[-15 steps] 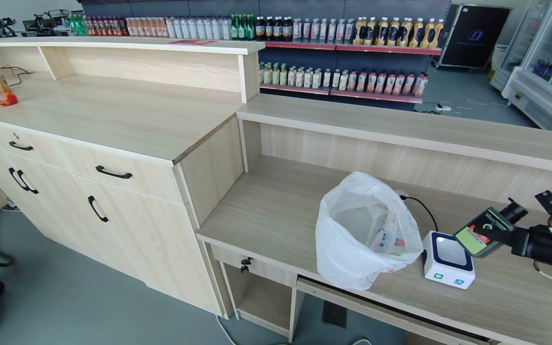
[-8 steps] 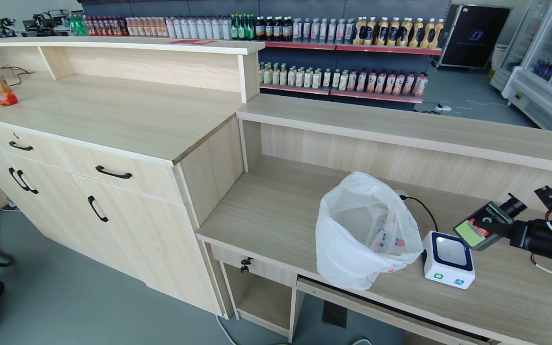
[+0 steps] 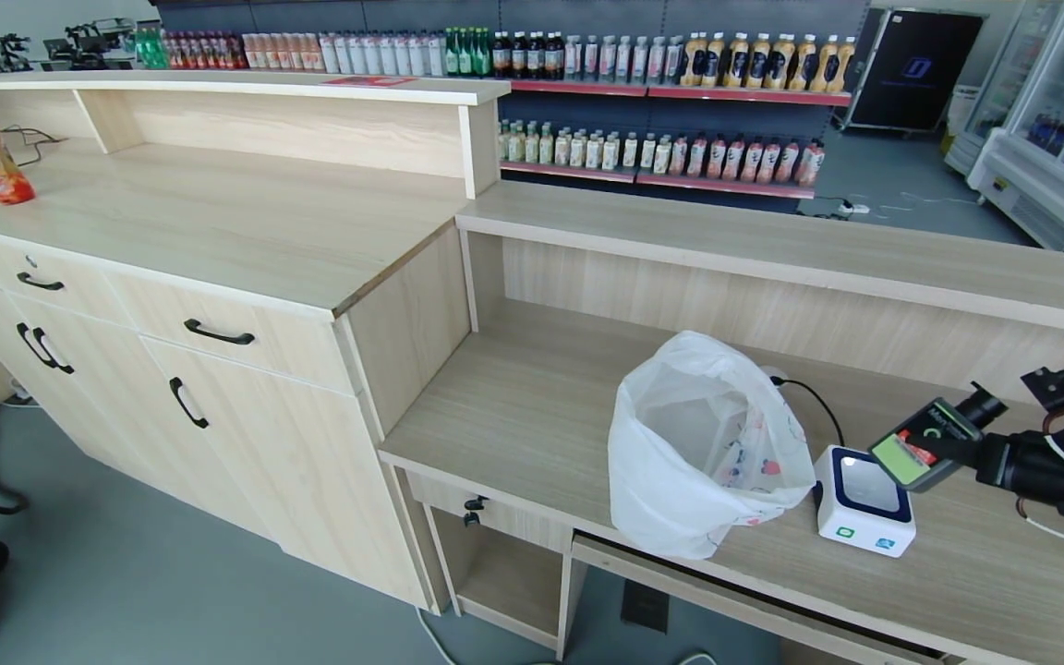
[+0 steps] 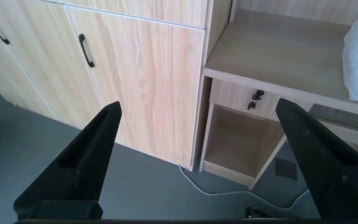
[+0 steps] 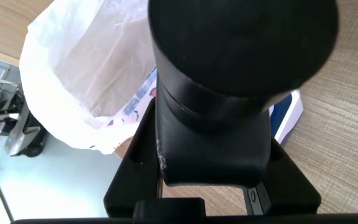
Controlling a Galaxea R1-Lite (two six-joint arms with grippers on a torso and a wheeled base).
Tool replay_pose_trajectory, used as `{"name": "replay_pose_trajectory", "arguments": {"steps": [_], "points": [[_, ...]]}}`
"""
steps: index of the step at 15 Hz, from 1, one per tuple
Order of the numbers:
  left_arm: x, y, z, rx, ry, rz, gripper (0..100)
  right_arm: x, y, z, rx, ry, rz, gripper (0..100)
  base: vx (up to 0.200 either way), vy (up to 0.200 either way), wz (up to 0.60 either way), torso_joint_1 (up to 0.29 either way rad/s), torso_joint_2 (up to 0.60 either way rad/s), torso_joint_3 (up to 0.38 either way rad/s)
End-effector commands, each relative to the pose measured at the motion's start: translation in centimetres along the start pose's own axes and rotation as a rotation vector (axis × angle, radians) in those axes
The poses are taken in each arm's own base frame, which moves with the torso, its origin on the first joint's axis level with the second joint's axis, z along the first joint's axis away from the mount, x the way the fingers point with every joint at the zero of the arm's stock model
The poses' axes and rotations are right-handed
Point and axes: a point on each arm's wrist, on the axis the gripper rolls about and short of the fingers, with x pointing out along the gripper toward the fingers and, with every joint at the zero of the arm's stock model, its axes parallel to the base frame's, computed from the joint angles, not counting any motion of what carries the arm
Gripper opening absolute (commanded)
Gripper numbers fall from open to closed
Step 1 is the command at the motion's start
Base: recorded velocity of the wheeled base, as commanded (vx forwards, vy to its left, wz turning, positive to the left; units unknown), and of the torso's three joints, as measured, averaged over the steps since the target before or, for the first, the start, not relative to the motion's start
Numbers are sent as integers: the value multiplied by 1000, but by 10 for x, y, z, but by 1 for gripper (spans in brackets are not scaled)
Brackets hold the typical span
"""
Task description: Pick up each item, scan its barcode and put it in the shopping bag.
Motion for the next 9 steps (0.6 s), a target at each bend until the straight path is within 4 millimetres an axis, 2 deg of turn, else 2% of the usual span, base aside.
{"name": "replay_pose_trajectory", "arguments": {"steps": [1, 9], "points": [[0, 0, 0, 0, 0, 0, 100, -1, 1, 1, -4, -2, 0, 0, 0, 0, 0, 0, 0, 0], [0, 0, 0, 0, 0, 0, 100, -1, 3, -4, 3, 7, 3, 0, 0, 0, 0, 0, 0, 0]]}}
